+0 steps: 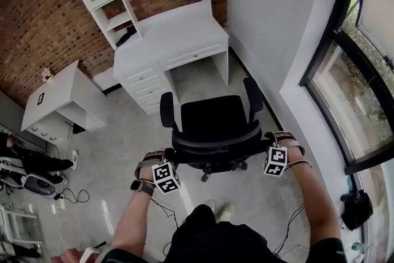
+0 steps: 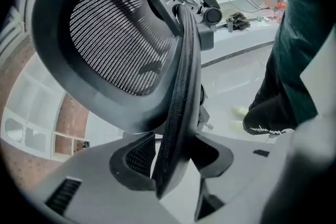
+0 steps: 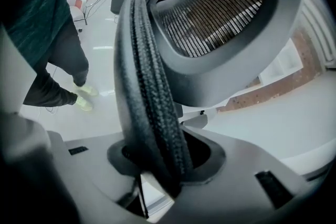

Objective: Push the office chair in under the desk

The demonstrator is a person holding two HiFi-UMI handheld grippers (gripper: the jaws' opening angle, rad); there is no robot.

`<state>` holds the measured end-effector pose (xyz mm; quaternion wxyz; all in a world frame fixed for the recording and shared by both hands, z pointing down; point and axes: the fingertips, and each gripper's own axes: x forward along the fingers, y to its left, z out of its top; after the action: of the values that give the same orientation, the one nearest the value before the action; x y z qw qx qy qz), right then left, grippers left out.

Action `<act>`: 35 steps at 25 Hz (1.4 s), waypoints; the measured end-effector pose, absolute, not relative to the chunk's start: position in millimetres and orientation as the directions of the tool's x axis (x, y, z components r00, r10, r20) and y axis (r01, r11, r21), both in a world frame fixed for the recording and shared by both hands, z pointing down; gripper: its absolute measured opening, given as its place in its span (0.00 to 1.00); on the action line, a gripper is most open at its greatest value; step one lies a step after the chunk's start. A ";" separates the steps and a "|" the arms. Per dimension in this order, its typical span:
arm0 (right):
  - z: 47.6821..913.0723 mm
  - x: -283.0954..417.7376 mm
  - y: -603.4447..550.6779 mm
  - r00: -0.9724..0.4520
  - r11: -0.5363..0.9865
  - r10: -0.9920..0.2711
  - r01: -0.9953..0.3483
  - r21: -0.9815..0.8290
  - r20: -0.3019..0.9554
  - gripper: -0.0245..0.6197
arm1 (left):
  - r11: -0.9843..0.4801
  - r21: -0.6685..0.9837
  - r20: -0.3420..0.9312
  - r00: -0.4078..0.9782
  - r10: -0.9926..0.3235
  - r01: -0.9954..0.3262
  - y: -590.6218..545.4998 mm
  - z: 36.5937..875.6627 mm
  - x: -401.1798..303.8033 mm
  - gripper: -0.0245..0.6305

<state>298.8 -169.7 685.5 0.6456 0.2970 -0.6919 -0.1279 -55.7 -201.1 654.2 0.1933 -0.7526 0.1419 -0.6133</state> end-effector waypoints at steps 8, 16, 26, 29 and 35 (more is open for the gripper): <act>688.3 320.0 -227.8 0.001 0.788 -0.589 -0.222 0.574 0.808 0.25 | -0.880 -0.474 0.856 0.233 -0.462 -0.001 -244.9 657.9 -35.7 0.32; 688.5 340.5 -289.5 -0.014 0.799 -0.582 -0.195 0.568 0.813 0.25 | -0.894 -0.448 0.871 0.217 -0.440 -0.015 -295.4 660.3 -16.3 0.32; 686.4 355.2 -363.6 -0.019 0.798 -0.587 -0.183 0.575 0.809 0.25 | -0.905 -0.425 0.882 0.211 -0.421 -0.024 -360.6 657.7 -0.4 0.31; 686.0 356.5 -385.2 -0.024 0.796 -0.591 -0.175 0.579 0.806 0.25 | -0.902 -0.429 0.881 0.204 -0.427 -0.036 -377.6 657.8 0.4 0.31; 688.3 369.4 -421.6 -0.041 0.799 -0.592 -0.159 0.579 0.805 0.25 | -0.909 -0.415 0.889 0.191 -0.416 -0.049 -406.4 660.6 13.5 0.31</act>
<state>369.4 -421.6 688.3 0.6385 0.2675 -0.7015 -0.1694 13.5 -406.4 660.6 0.1486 -0.7572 0.1536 -0.6172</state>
